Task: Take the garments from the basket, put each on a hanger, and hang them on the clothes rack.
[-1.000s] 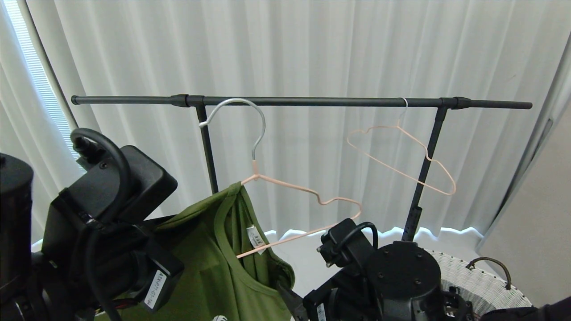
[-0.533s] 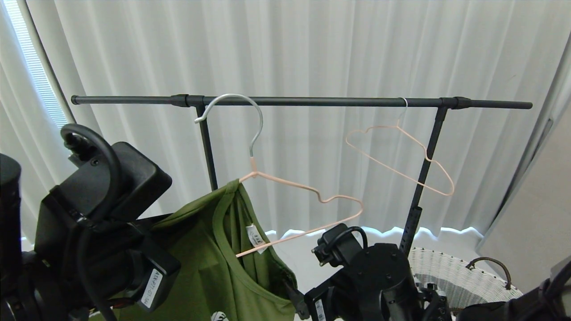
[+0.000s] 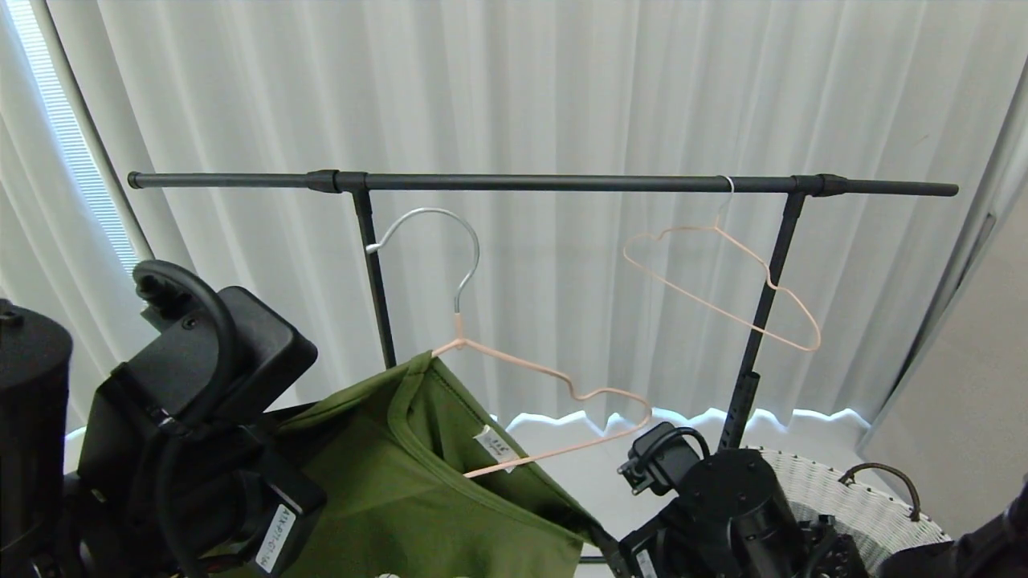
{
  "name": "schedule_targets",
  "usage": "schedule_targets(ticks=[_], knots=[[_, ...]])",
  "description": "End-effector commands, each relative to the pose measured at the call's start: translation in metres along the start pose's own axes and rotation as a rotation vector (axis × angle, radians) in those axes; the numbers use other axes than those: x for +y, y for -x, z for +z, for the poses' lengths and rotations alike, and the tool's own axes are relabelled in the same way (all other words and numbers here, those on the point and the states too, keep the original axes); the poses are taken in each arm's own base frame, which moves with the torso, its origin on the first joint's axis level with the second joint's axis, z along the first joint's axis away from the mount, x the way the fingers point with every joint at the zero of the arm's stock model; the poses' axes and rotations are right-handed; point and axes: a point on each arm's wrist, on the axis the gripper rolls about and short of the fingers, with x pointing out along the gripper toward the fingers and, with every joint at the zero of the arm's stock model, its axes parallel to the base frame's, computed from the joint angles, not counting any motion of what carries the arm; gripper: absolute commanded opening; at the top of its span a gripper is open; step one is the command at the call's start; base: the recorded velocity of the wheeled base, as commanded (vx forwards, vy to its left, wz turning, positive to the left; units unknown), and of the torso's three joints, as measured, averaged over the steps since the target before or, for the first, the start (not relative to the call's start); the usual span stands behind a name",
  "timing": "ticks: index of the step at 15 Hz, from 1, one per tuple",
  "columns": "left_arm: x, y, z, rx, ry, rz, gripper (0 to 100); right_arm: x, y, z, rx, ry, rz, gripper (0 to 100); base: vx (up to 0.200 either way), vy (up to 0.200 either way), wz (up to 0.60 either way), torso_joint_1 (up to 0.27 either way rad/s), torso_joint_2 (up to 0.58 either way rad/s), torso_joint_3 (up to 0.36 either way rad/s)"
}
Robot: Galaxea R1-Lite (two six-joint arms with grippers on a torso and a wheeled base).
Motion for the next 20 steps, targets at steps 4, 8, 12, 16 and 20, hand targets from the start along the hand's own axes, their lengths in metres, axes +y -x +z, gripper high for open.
schedule_targets(ticks=[4, 8, 12, 16, 20], knots=[[0.0, 0.005, -0.016, 0.019, -0.011, -0.002, 0, -0.046, 0.014, 0.006, -0.024, -0.05, -0.119, 100, 0.0, 0.0, 0.0, 0.0, 0.0, 0.0], [-0.001, 0.012, -0.037, 0.04, -0.031, -0.008, 0, -0.063, 0.021, 0.015, -0.065, -0.088, -0.166, 100, 0.0, 0.0, 0.0, 0.0, 0.0, 0.0], [-0.006, 0.006, -0.047, 0.095, -0.062, 0.007, 0, -0.064, 0.03, 0.023, -0.106, -0.072, -0.157, 100, 0.0, 0.0, 0.0, 0.0, 0.0, 0.0], [-0.012, -0.013, -0.04, 0.107, -0.049, 0.096, 0, -0.044, 0.055, 0.032, -0.184, 0.025, -0.05, 100, 0.0, 0.0, 0.0, 0.0, 0.0, 0.0], [-0.014, -0.014, -0.04, 0.049, 0.003, 0.079, 0, -0.024, 0.081, 0.033, -0.204, 0.12, 0.162, 100, 0.0, 0.0, 0.0, 0.0, 0.0, 0.0]])
